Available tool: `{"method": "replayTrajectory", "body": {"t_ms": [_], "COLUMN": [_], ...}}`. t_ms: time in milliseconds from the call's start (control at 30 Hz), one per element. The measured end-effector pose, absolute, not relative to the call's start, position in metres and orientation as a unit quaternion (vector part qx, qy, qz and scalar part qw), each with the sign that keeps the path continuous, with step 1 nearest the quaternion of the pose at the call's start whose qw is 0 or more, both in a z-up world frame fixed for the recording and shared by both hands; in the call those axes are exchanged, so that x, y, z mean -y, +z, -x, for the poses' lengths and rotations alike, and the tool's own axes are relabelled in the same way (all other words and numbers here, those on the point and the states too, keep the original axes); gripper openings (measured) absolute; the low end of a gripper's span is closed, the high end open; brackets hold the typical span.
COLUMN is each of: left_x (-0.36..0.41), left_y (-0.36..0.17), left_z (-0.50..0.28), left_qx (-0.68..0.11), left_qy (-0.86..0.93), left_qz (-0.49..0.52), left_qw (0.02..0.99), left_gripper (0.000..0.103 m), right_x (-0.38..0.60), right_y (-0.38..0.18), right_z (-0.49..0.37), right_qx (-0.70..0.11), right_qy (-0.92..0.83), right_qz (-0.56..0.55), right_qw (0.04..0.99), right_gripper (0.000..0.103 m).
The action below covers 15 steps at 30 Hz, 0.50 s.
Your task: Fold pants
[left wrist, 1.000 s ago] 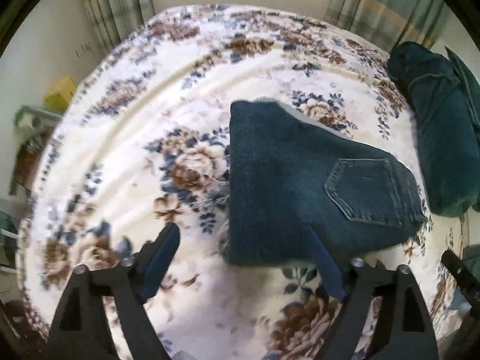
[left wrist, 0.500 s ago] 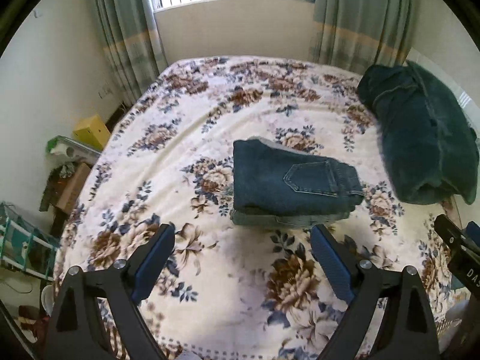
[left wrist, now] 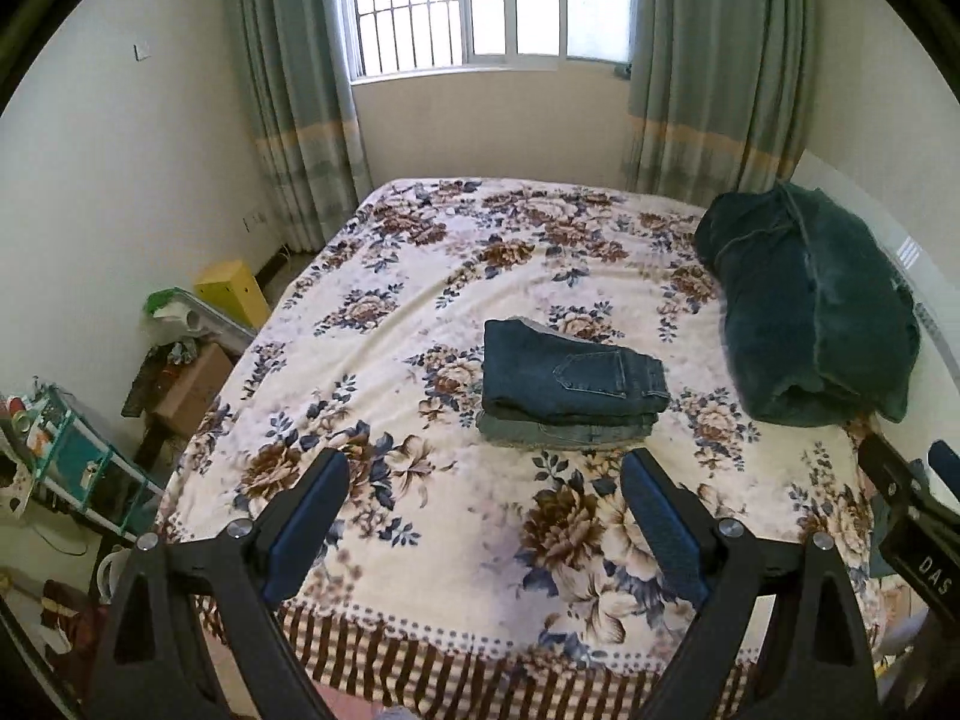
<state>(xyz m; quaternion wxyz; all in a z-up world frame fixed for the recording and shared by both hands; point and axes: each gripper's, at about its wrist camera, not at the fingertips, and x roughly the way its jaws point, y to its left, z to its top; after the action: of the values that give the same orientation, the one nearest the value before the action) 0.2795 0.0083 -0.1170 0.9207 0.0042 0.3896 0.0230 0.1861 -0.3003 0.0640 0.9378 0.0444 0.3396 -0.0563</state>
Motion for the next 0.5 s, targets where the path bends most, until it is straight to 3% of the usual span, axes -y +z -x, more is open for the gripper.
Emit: {"method": "replayTrajectory", "body": {"t_ms": [500], "left_x": [-0.015], "left_y": [-0.054], "left_z": [-0.189], "left_qx": [-0.337], "left_qy": [0.020], "left_qz": [-0.005], "left_qw": [0.941], "left_gripper": [0.092], "right_x": [0.284], "right_y": [0.163], "right_z": [-0.060], "right_qx": [-0.280], "right_qy": [-0.027], "right_qz": [-0.035], "right_qw": [0.959], "right_gripper": [0.103]}}
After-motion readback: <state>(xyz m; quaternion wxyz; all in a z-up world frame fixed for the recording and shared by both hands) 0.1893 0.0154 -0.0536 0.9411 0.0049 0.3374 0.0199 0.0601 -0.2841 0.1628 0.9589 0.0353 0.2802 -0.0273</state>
